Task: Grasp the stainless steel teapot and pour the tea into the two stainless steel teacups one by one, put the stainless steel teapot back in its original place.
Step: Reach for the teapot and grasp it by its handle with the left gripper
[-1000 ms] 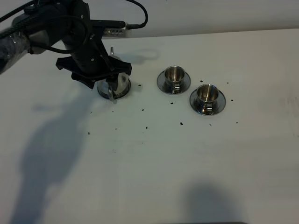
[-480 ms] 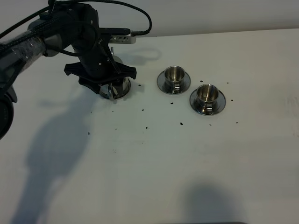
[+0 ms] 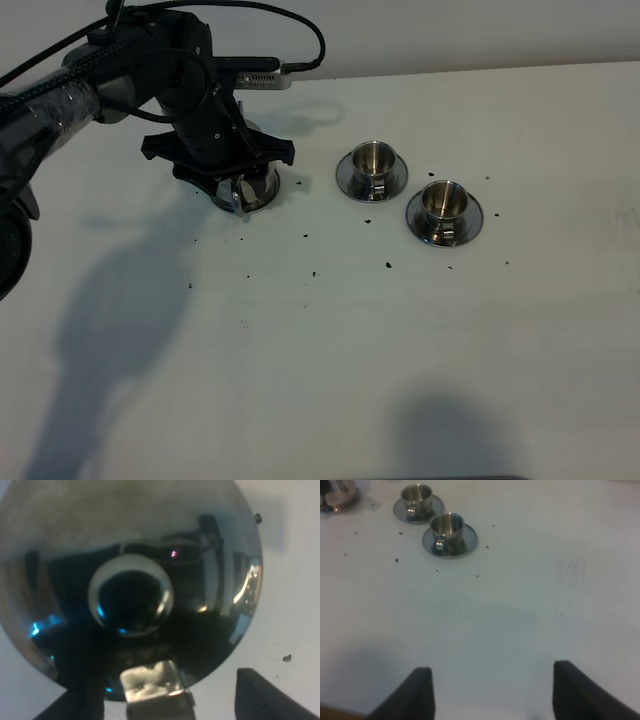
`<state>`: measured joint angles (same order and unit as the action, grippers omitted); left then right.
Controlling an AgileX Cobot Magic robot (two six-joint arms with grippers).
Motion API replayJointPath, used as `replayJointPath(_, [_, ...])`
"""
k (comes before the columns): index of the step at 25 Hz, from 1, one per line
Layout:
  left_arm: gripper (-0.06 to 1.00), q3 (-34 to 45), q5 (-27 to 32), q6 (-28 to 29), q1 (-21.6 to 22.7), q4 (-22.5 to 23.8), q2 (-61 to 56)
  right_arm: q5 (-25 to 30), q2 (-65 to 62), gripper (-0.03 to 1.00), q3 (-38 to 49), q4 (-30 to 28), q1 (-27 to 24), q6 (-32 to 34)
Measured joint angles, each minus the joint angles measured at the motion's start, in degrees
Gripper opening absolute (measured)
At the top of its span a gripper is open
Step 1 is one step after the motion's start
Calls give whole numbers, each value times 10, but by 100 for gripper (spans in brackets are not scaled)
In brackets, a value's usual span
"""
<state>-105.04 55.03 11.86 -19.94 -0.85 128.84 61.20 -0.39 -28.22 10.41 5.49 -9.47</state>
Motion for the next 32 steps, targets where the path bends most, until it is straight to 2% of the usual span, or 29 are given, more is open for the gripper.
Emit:
replayJointPath(12, [58,0,7,7,14,-2,1,0,0,50,0,0,0,0])
replayJointPath(32, [57,0,6,2,20,-43,3,0,0,50,0,0,0,0])
